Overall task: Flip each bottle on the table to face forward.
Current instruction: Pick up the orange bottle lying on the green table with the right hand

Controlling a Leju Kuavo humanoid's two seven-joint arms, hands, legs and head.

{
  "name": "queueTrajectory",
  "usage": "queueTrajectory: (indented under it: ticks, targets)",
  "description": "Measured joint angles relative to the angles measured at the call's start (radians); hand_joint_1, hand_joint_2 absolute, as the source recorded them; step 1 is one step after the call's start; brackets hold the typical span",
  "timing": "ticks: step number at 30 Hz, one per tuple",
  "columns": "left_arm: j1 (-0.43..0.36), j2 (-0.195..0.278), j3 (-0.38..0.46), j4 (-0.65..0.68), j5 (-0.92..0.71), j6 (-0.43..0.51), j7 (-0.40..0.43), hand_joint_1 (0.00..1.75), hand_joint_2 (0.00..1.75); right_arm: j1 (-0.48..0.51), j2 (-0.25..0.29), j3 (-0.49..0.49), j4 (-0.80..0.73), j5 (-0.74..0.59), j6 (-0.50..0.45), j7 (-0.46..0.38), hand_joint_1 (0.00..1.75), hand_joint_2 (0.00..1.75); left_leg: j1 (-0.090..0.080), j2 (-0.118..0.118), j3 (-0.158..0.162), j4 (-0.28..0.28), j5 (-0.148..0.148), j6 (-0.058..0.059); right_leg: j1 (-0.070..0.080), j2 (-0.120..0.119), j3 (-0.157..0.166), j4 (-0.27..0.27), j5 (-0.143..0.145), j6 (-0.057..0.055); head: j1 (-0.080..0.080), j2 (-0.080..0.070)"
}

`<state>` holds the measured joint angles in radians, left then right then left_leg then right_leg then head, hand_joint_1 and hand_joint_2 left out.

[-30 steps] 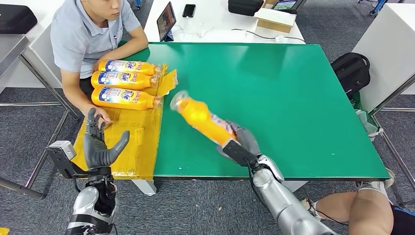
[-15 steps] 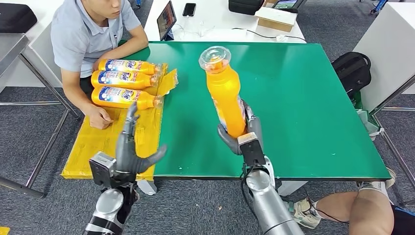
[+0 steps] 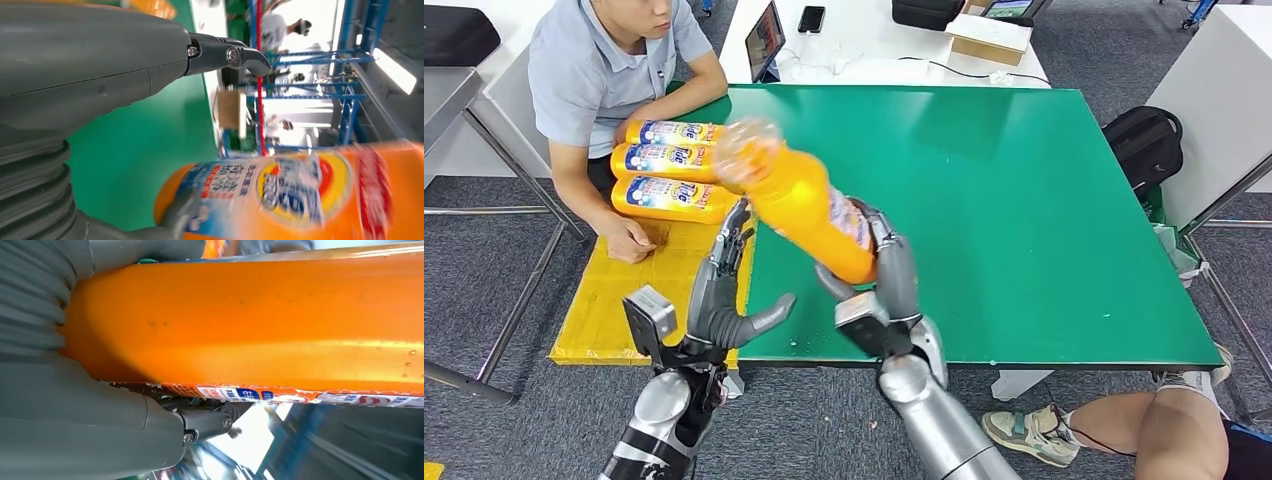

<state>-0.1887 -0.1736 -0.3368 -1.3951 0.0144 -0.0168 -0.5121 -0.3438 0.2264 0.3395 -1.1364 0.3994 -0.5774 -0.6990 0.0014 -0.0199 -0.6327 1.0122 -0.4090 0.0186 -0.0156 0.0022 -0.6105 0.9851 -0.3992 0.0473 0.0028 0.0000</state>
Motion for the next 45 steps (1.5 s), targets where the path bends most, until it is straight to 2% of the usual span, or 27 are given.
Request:
queueTrajectory:
  ticks: [3,9,14,24,36,41,45]
  targets:
    - [-0.022,-0.009,-0.002,0.009,0.116,-0.044,0.038,0.0,1.75,-0.01,0.0,0.074,0.018,0.032,-0.096,0.0,1.75,1.75,0.0,0.0,0.0,0.0,0.0,0.0,0.0,0.0,0.0,0.0,0.0,0.0,0.0,0.0]
    - [-0.023,-0.008,0.001,0.003,0.269,-0.112,0.07,0.0,1.75,-0.014,-0.009,0.137,0.053,0.075,-0.118,0.0,1.75,1.75,0.0,0.0,0.0,0.0,0.0,0.0,0.0,0.0,0.0,0.0,0.0,0.0,0.0,0.0]
    - [0.005,-0.004,0.002,-0.038,0.28,-0.122,0.056,0.0,1.75,-0.023,-0.013,0.16,0.094,0.067,-0.118,0.0,1.75,1.75,0.0,0.001,0.0,0.0,0.0,0.0,0.0,0.0,0.0,0.0,0.0,0.0,0.0,0.0]
    - [0.032,0.003,-0.013,-0.147,0.255,-0.167,-0.022,0.0,1.75,-0.029,-0.021,0.215,0.202,-0.023,-0.105,0.0,1.75,1.75,0.0,0.0,0.0,0.0,0.0,0.0,0.0,0.0,0.0,0.0,0.0,0.0,0.0,0.0]
    - [0.056,0.012,-0.029,-0.18,0.274,-0.182,-0.005,0.0,1.75,-0.031,-0.029,0.217,0.226,0.021,-0.118,0.0,1.75,1.75,0.0,0.0,0.0,0.0,0.0,0.0,0.0,0.0,-0.001,0.0,0.0,0.0,0.0,0.0]
    - [0.052,0.015,-0.031,-0.173,0.281,-0.163,0.067,0.0,1.75,-0.03,-0.027,0.202,0.227,0.117,-0.12,0.001,1.75,1.75,0.0,0.0,0.0,0.0,0.0,0.0,0.0,0.0,-0.001,0.0,0.0,0.0,0.0,0.0]
    - [0.046,0.017,-0.038,-0.15,0.278,-0.144,0.085,0.0,1.75,-0.029,-0.017,0.187,0.226,0.163,-0.12,0.001,1.75,1.75,0.0,0.001,0.0,0.0,0.0,0.0,0.0,0.0,-0.001,0.0,0.0,0.0,0.0,0.0]
